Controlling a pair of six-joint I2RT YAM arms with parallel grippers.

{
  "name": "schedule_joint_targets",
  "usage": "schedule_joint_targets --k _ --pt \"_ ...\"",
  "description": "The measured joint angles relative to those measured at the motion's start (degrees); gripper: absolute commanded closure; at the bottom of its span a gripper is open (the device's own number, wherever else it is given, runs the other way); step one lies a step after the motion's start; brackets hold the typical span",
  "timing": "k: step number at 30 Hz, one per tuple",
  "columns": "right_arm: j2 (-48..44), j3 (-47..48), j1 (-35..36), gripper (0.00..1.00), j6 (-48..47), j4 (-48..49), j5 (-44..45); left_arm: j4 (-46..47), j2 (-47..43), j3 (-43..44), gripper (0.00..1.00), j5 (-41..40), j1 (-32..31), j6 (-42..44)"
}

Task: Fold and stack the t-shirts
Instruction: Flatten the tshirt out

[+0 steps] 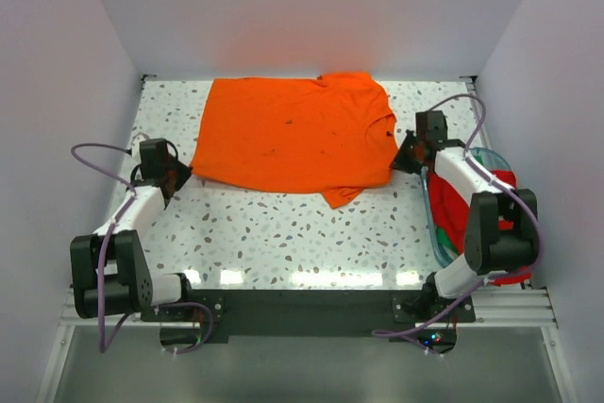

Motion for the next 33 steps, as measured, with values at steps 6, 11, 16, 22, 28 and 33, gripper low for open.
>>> schedule_joint_targets --k 6,11,16,22,28,33 --pt "3.06 10.95 0.00 0.92 0.13 -1.38 -0.26 -0.20 2.25 2.97 1.00 0.09 0.00 0.90" --pt "10.01 20.39 0.00 0.93 0.22 -2.40 -0.48 0.11 7.91 8.87 1.00 0.66 0.00 1.20" --pt "10.62 19.80 0.68 0.78 -0.15 -3.19 -0.24 0.66 11.34 10.43 1.00 1.53 0.00 1.49" --pt "-0.87 4.04 12.11 0.65 -1.51 -1.95 6.54 1.09 12.76 10.43 1.00 2.80 0.00 1.46" --pt "-5.25 -7.02 26.88 0.59 -2.58 -0.39 13.22 1.46 12.76 9.92 1.00 3.30 0.00 1.44" --pt "-4.13 -8.07 31.78 0.58 -4.96 1.33 17.81 1.53 12.52 8.31 1.00 3.41 0.00 1.38"
